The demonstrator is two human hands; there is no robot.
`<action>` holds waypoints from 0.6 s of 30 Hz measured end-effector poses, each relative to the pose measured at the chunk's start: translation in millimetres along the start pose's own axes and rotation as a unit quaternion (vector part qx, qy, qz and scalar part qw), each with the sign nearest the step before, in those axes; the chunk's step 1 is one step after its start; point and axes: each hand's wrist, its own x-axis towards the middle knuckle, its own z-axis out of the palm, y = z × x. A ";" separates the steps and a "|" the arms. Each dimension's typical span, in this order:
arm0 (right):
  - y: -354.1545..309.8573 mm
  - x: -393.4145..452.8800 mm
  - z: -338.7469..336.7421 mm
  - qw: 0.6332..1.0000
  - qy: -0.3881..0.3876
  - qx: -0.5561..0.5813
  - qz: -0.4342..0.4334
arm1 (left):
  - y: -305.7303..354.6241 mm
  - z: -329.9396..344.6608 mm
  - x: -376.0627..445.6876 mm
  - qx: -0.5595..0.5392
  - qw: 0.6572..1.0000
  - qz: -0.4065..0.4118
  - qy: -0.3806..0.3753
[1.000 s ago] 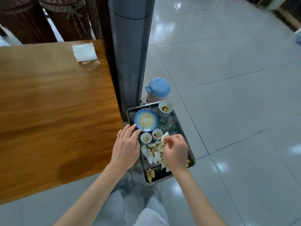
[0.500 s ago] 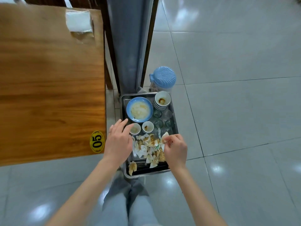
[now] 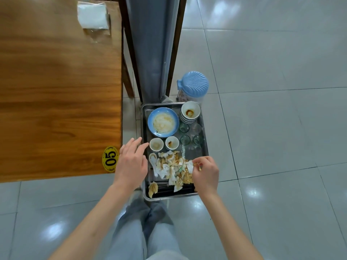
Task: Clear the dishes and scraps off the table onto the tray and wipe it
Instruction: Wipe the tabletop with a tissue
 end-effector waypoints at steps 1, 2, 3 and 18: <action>-0.4 0.7 -1.9 1.000 -0.002 0.003 -0.002 | 0.3 -1.1 -0.8 -0.002 1.000 -0.003 0.001; -1.4 1.8 -4.2 1.000 -0.004 0.006 -0.004 | 0.3 -2.6 -1.5 -0.004 1.000 -0.005 0.003; -3.4 3.2 -6.8 1.000 -0.006 0.008 -0.006 | 0.3 -4.9 -2.2 -0.006 1.000 -0.008 0.007; -154.9 67.4 10.4 0.984 -0.049 0.030 -0.168 | -69.5 -106.8 51.6 0.009 0.991 -0.065 0.116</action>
